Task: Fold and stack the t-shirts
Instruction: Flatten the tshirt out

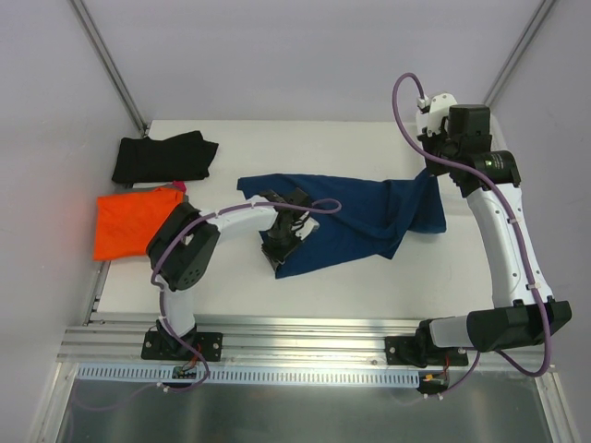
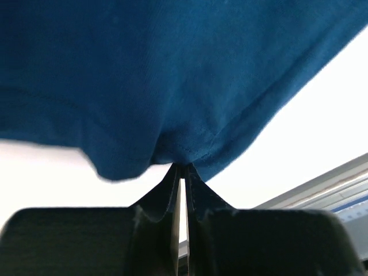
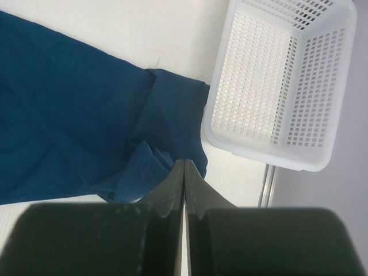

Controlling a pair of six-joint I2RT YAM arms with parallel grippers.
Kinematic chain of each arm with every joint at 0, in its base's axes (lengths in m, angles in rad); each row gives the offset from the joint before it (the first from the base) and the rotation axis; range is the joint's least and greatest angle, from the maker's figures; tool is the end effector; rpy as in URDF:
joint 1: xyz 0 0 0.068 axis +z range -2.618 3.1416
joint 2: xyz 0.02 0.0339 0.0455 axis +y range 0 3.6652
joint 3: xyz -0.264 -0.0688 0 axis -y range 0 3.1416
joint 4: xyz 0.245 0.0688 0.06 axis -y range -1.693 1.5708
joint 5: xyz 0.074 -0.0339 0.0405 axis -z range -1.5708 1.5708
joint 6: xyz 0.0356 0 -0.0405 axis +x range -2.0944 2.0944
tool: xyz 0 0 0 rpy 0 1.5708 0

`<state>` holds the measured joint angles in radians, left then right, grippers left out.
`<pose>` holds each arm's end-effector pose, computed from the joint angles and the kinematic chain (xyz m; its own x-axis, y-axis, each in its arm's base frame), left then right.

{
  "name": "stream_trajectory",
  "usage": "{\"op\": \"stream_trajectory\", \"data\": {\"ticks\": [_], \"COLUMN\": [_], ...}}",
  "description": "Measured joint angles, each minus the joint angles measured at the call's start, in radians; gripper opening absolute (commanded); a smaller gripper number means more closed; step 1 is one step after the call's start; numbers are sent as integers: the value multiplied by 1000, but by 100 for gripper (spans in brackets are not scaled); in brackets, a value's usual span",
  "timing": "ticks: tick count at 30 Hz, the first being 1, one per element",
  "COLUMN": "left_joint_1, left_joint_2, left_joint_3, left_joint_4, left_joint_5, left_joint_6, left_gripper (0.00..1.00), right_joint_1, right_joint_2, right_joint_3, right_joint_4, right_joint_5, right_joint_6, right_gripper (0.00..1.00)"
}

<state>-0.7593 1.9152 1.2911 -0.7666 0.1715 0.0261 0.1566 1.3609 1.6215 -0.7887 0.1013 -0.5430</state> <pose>0.2588 -0.2540 0.1602 -0.6951 0.6952 -0.1834 0.7189 0.6757 -0.1632 0.2779 0.0402 0.4377 -0.3905 -0.5821 -0.7132 -0.3162 0.8124 -0.4899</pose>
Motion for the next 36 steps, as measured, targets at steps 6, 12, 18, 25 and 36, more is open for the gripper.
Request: {"op": "stream_trajectory", "data": {"ticks": [6, 12, 18, 25, 36], "left_joint_1": [10, 28, 37, 119, 93], "left_joint_2": [-248, -468, -476, -476, -570], "left_joint_3": [-29, 42, 57, 195, 214], "left_joint_4": [-8, -53, -90, -114, -185], "left_joint_5": [-78, -153, -219, -320, -320], "left_joint_6": [39, 103, 176, 310, 282], "left_gripper": [0, 0, 0, 0, 0], "right_joint_1": [-7, -21, -51, -134, -151], "right_joint_2": [-1, -2, -7, -8, -31], "right_joint_3": [2, 34, 97, 227, 241], "right_joint_4": [0, 1, 7, 27, 29], "right_joint_5": [0, 0, 23, 50, 50], "right_joint_6": [0, -1, -16, -34, -30], "right_gripper": [1, 1, 1, 1, 1]}}
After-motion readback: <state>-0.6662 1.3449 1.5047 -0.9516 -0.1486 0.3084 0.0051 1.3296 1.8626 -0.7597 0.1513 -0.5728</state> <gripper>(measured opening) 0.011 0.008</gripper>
